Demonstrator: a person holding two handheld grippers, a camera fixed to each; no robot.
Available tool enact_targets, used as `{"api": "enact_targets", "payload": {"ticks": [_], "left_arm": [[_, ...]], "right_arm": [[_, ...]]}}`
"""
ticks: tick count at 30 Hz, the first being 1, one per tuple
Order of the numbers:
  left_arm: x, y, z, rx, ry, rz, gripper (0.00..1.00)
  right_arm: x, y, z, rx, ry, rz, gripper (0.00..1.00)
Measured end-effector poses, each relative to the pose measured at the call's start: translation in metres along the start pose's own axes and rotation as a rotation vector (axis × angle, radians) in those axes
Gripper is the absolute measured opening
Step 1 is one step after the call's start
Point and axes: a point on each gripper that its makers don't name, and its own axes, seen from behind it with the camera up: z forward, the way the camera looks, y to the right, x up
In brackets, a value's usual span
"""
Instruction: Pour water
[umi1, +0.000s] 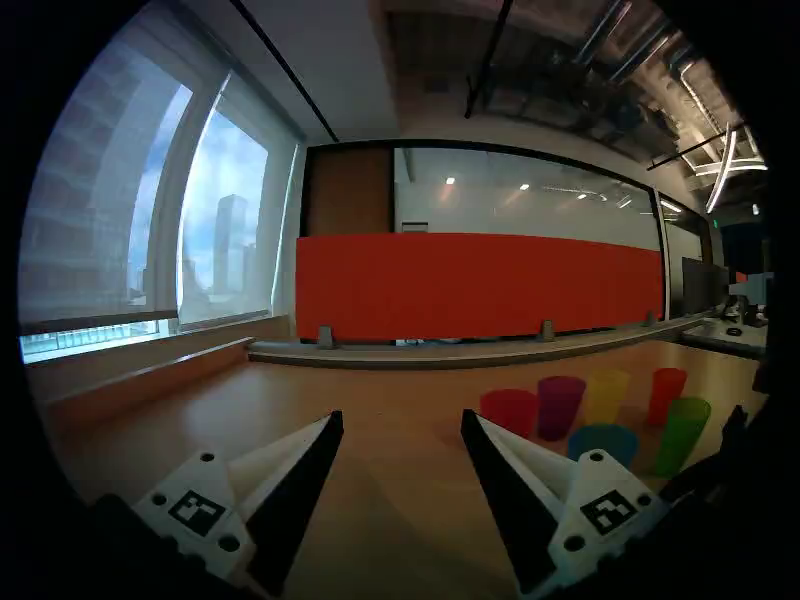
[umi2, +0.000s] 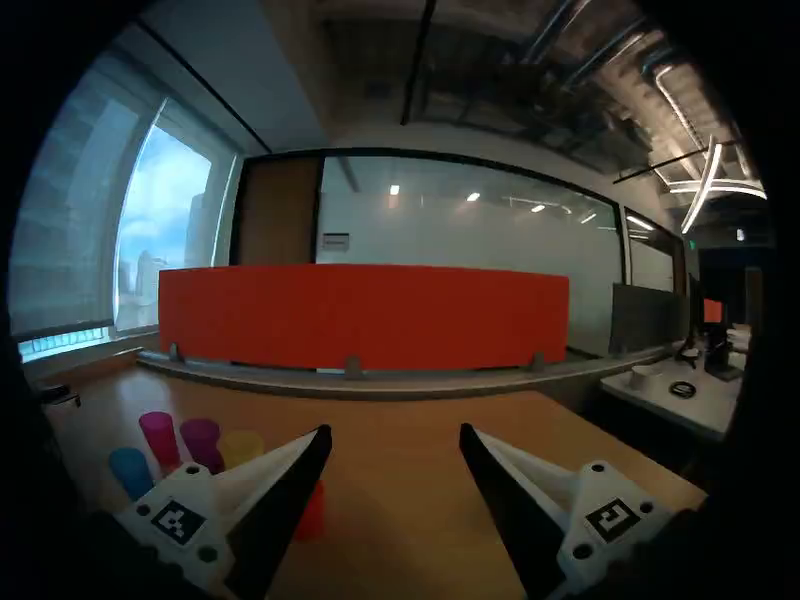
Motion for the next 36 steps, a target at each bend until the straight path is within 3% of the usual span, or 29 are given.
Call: {"api": "enact_targets", "payload": {"ticks": [2, 4, 18, 30, 36], "left_arm": [[0.000, 0.000, 0.000, 0.000, 0.000, 0.001, 0.96], [0.001, 0.000, 0.000, 0.000, 0.000, 0.001, 0.97], [0.001, 0.000, 0.000, 0.000, 0.000, 0.001, 0.97], [0.000, 0.000, 0.000, 0.000, 0.000, 0.001, 0.97], [0.000, 0.000, 0.000, 0.000, 0.000, 0.001, 0.97]], "right_arm": [[0.001, -0.001, -0.001, 0.007, 0.005, 0.004, 0.99], [0.002, -0.002, -0.002, 0.014, 0.012, 0.007, 0.99], [0.012, -0.011, -0.001, 0.056, 0.099, -0.027, 0.99], [-0.029, -0.017, 0.009, 0.088, 0.091, 0.005, 0.99], [-0.044, -0.001, 0.011, 0.063, 0.080, 0.028, 0.99]]}}
